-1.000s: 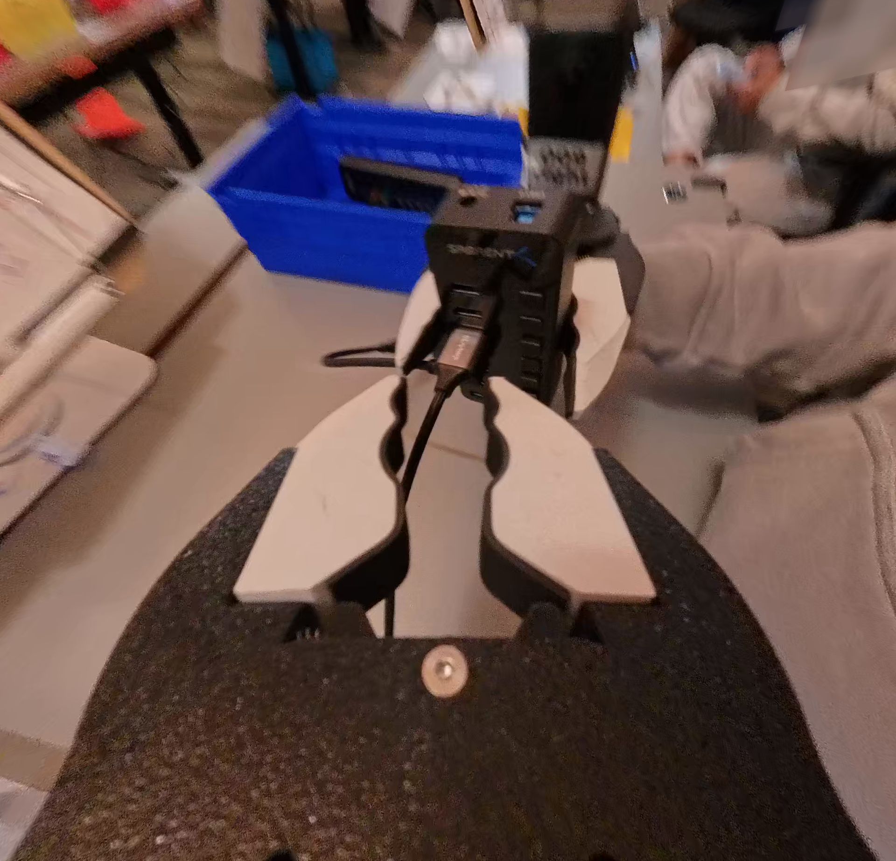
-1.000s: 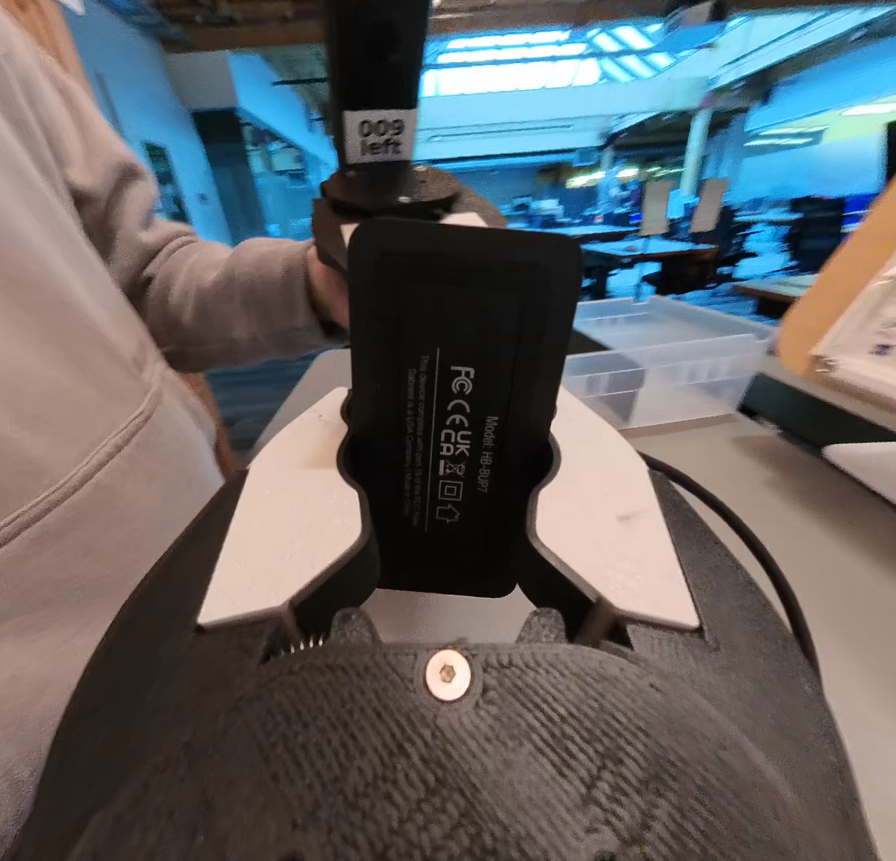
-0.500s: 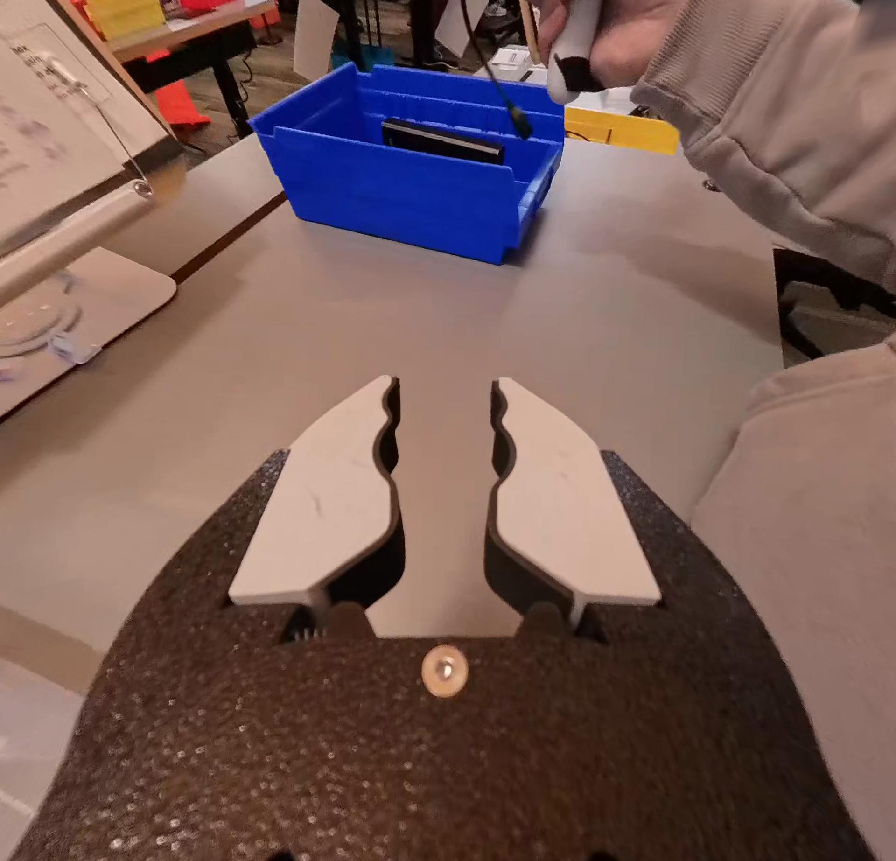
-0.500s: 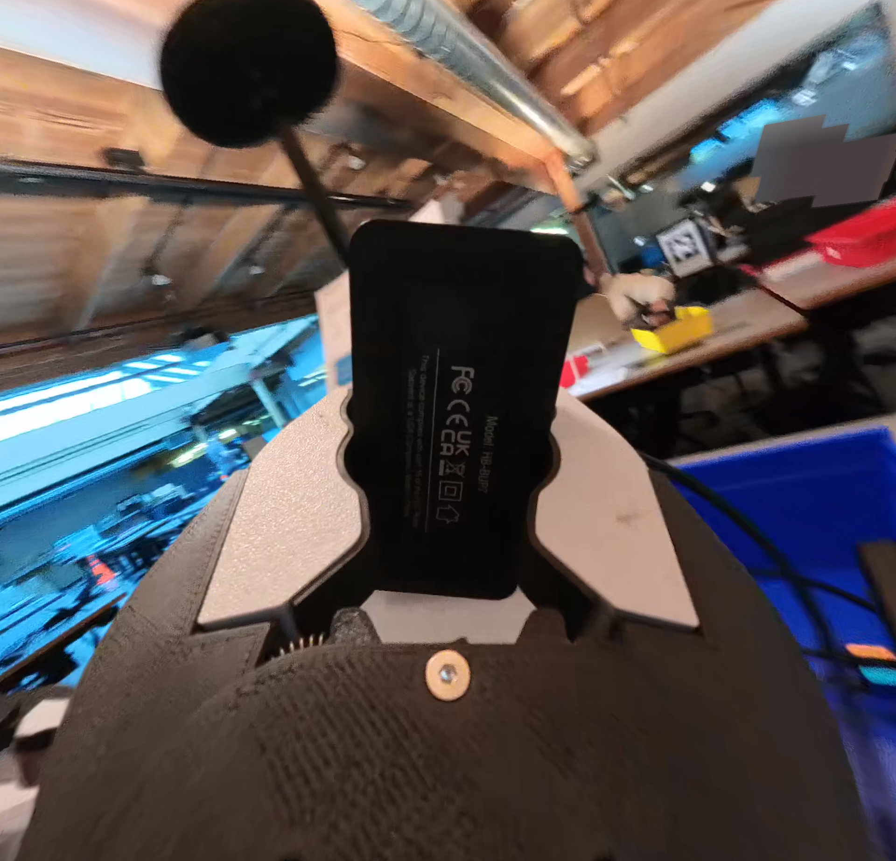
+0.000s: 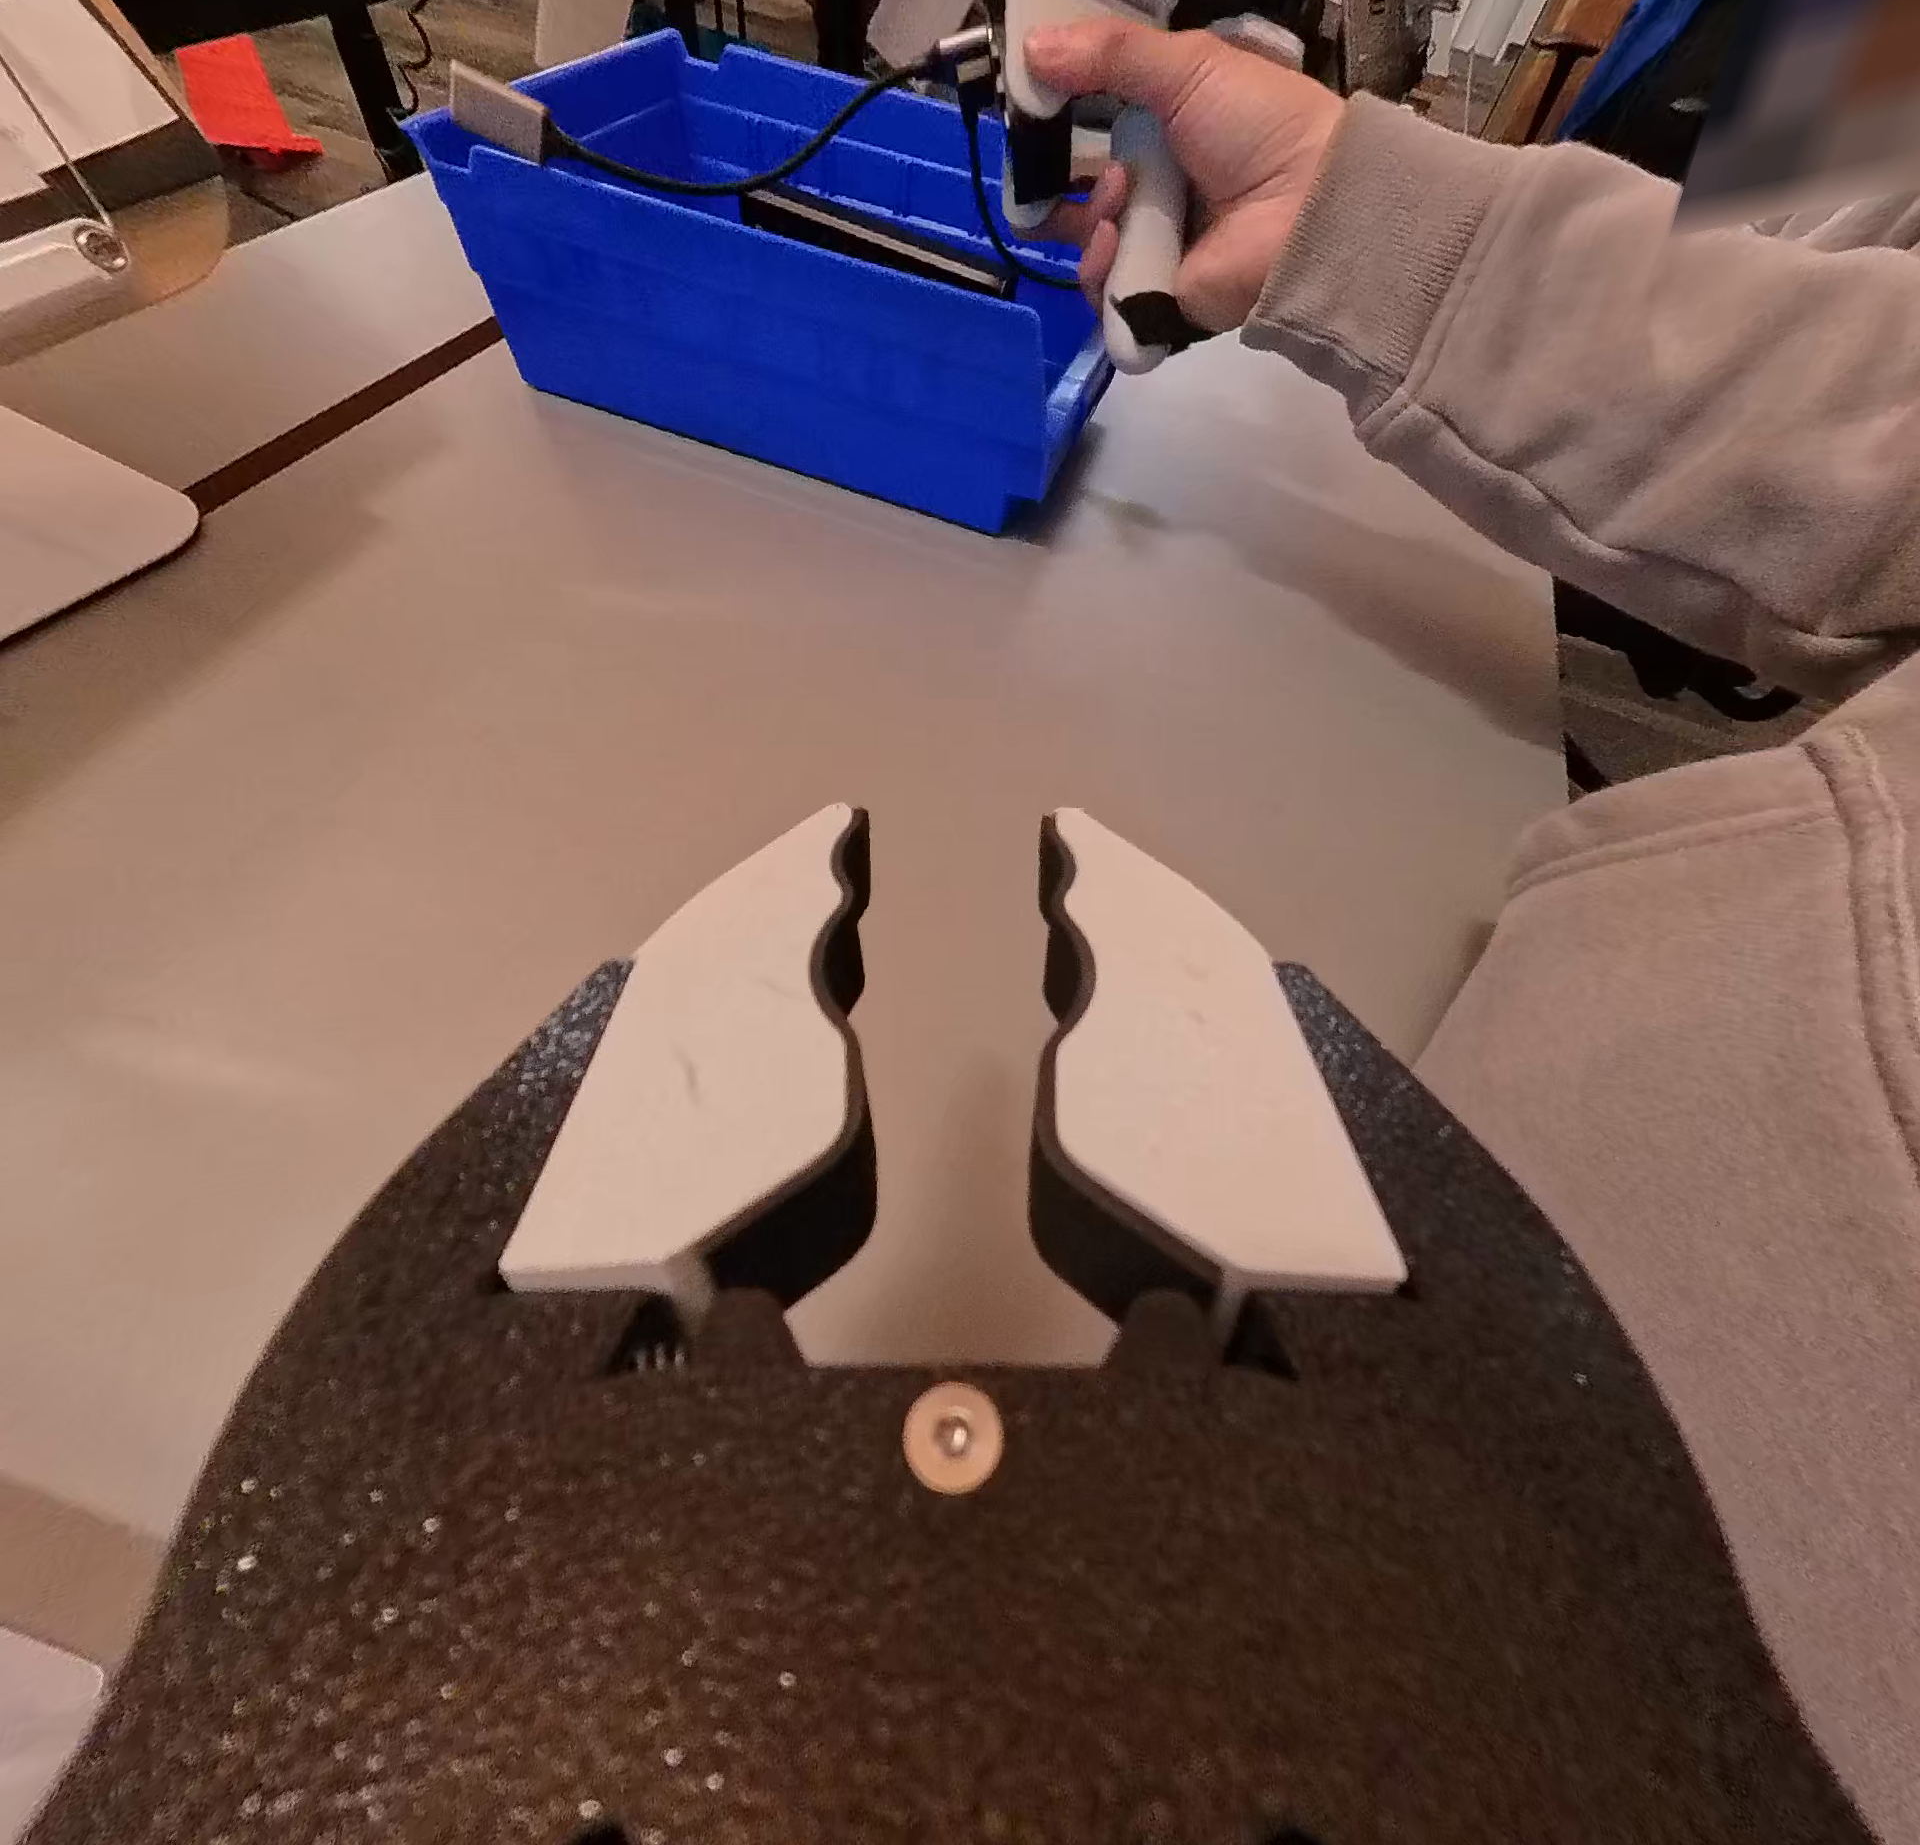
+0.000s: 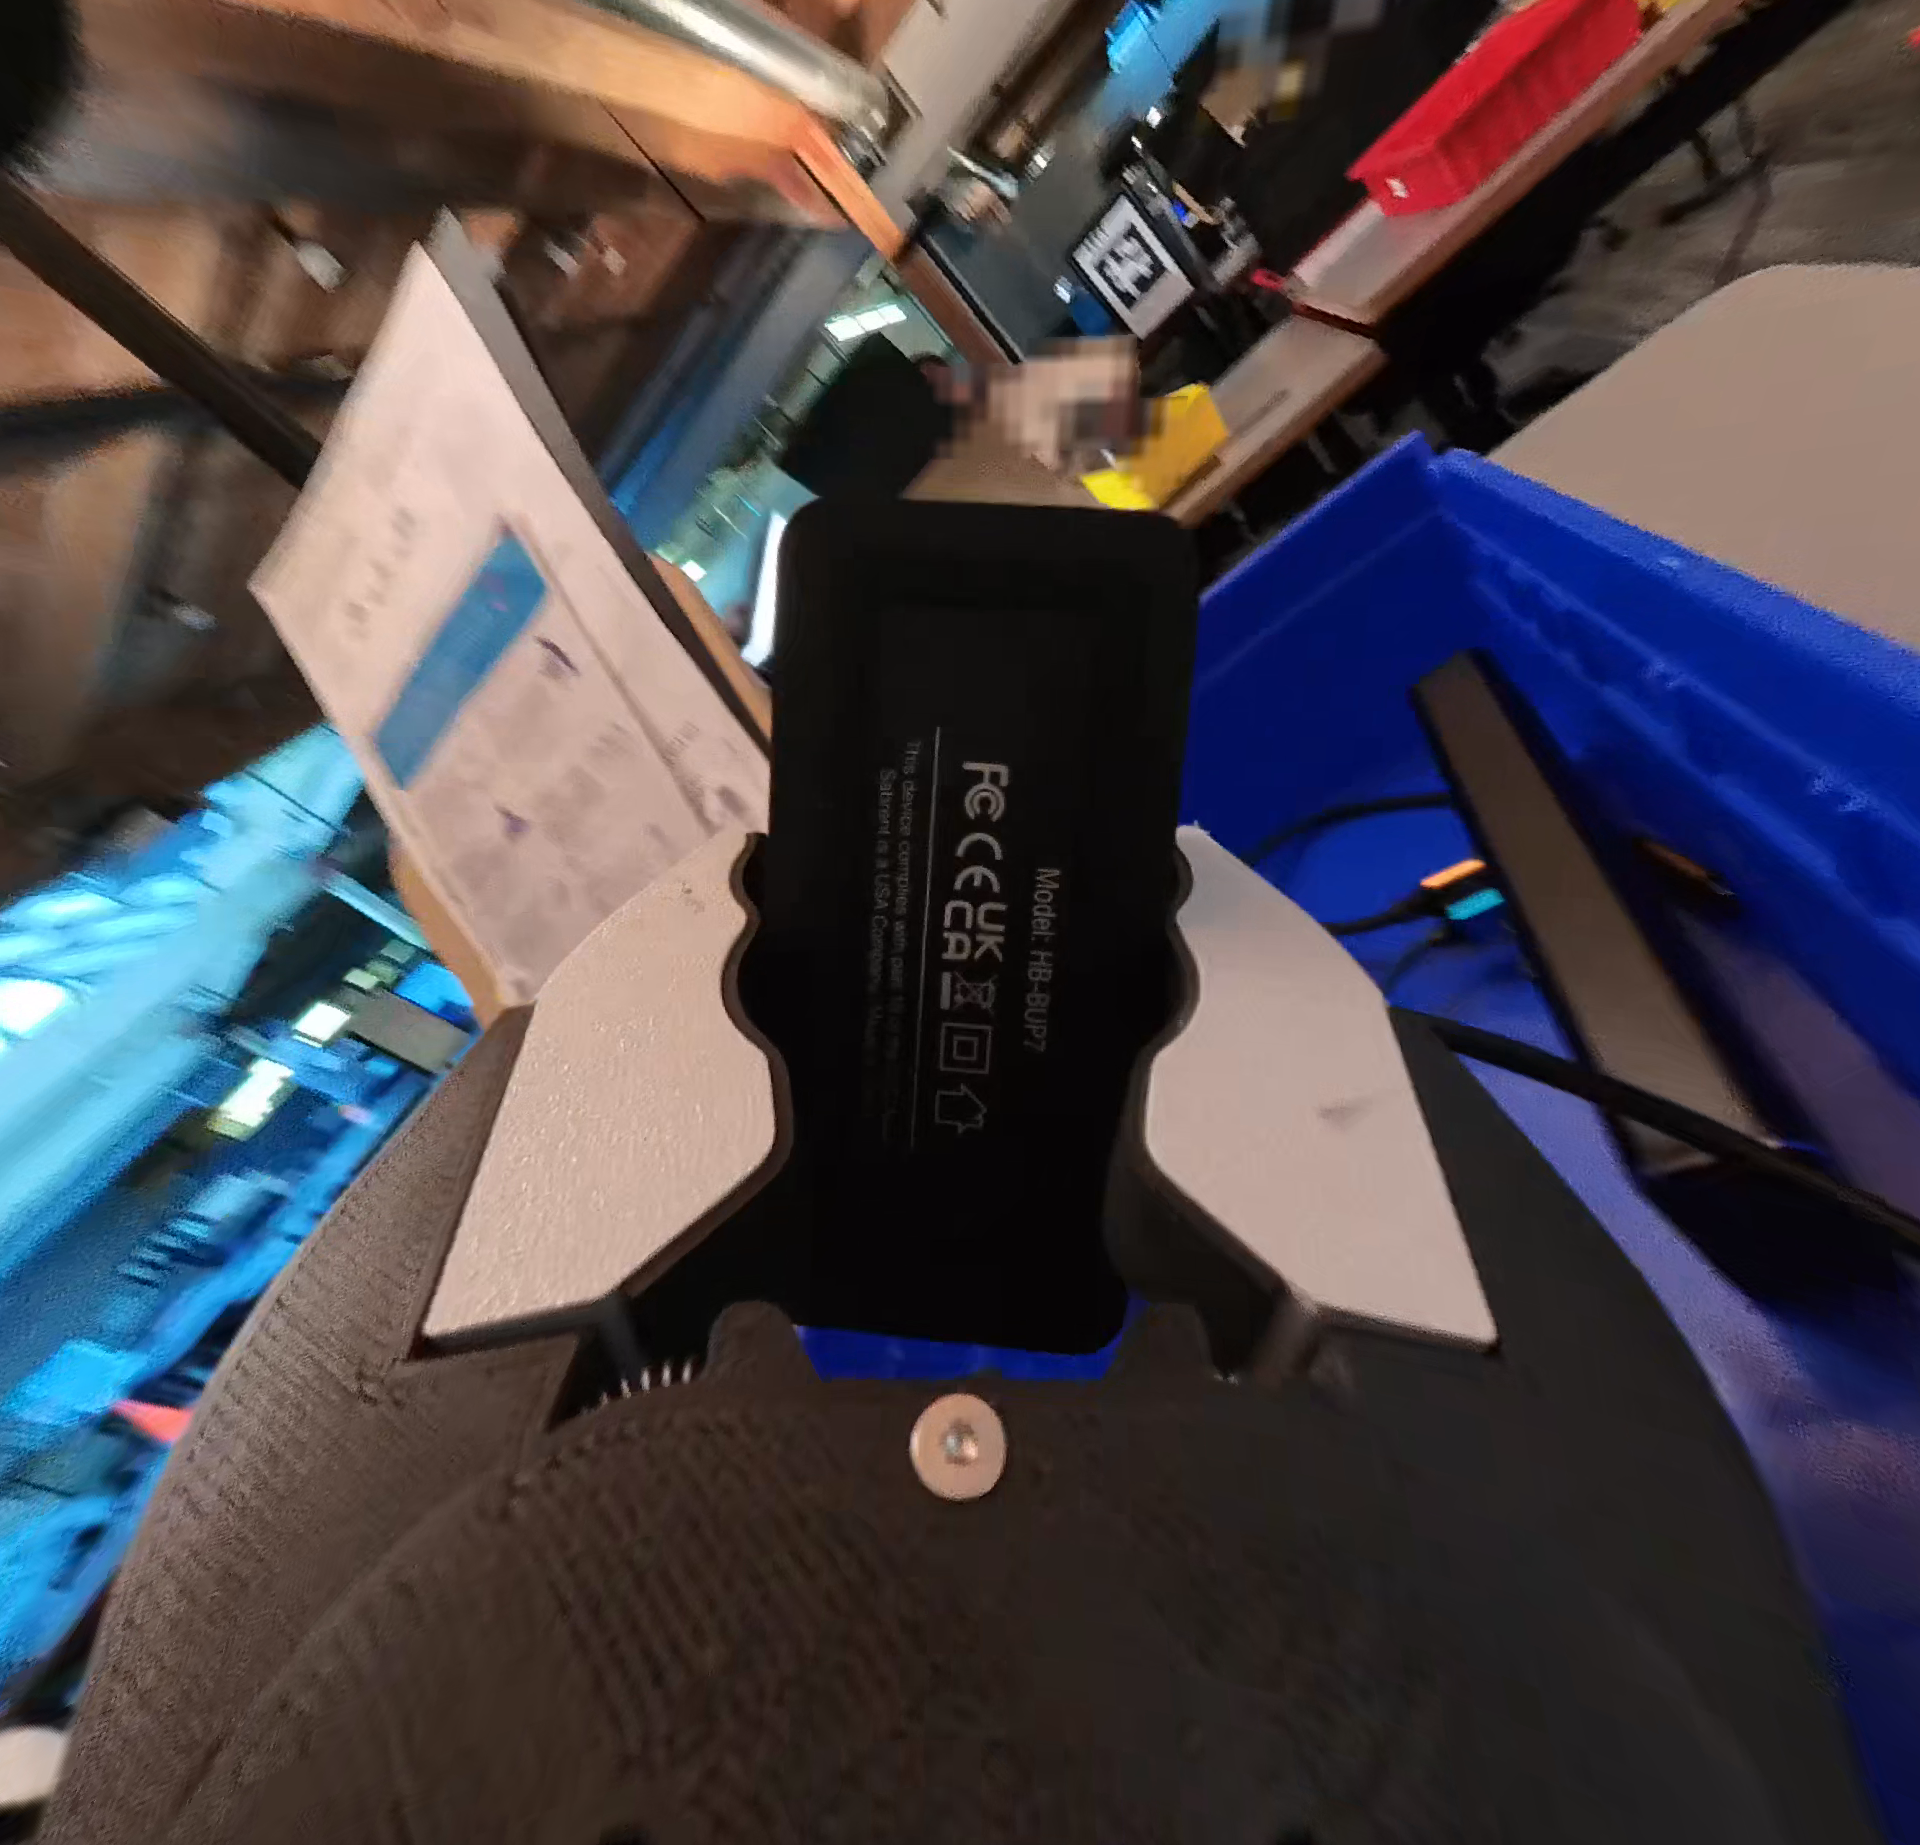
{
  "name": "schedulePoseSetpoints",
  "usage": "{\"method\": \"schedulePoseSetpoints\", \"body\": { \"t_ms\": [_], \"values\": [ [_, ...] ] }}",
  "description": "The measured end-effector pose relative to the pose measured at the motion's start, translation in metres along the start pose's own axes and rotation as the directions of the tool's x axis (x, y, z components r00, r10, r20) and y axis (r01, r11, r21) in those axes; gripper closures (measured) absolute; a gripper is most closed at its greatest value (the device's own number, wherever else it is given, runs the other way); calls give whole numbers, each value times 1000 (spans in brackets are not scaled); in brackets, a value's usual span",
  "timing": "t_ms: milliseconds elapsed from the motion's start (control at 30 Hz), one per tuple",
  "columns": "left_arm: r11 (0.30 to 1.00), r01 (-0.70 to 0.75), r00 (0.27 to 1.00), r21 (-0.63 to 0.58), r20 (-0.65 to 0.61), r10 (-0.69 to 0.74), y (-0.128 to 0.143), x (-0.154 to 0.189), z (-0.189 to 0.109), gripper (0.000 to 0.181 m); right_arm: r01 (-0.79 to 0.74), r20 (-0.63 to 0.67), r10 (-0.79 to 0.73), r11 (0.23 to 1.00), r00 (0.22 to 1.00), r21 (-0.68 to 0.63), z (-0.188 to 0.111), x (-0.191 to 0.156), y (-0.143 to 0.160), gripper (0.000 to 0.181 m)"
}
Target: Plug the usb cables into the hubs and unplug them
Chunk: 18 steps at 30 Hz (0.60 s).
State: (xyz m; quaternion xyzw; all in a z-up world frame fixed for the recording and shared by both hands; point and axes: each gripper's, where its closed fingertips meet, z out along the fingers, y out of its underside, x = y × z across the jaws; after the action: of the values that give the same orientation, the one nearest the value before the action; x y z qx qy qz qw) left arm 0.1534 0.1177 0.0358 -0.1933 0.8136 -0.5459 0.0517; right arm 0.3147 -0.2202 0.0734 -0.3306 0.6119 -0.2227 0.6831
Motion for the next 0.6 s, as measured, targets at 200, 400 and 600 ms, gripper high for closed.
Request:
{"method": "schedulePoseSetpoints", "body": {
  "t_ms": [200, 400, 600],
  "values": [
    [1000, 19, 1000, -16, -17, -19, -1, -2, 5, 151, 171, -224, -183, 983, 957, -72, -2, 30, -1, 110],
    [999, 8, 999, -53, -53, -11, 1, 4, 17, 151, 311, -125, -352, 913, 928, -262, 11, 26, 31, 110],
    [997, -18, 996, -80, -84, 11, 2, 11, 28, 151, 196, 247, -151, 966, 957, -171, 29, -46, 8, 110]
  ]
}}
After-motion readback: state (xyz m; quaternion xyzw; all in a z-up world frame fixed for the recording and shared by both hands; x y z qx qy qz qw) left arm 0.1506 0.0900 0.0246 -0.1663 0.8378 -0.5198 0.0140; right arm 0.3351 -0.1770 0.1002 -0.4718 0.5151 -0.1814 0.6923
